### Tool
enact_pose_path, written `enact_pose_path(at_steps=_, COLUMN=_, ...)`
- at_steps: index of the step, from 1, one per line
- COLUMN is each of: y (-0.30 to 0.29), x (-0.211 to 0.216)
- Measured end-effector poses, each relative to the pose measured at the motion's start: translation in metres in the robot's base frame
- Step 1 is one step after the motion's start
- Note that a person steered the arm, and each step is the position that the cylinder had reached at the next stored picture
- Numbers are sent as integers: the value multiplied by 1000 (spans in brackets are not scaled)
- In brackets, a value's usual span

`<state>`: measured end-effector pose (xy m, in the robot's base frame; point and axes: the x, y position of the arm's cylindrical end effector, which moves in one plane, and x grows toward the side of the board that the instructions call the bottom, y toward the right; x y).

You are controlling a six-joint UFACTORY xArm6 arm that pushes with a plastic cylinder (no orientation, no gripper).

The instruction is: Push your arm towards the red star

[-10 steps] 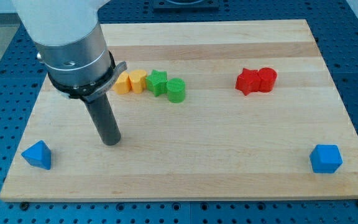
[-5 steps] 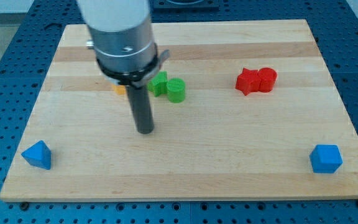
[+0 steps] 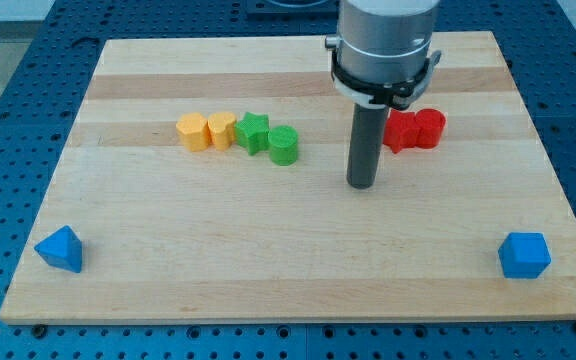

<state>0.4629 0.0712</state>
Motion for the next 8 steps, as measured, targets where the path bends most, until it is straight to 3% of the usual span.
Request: enact_pose_path(at_steps=8, y=9, x=-18)
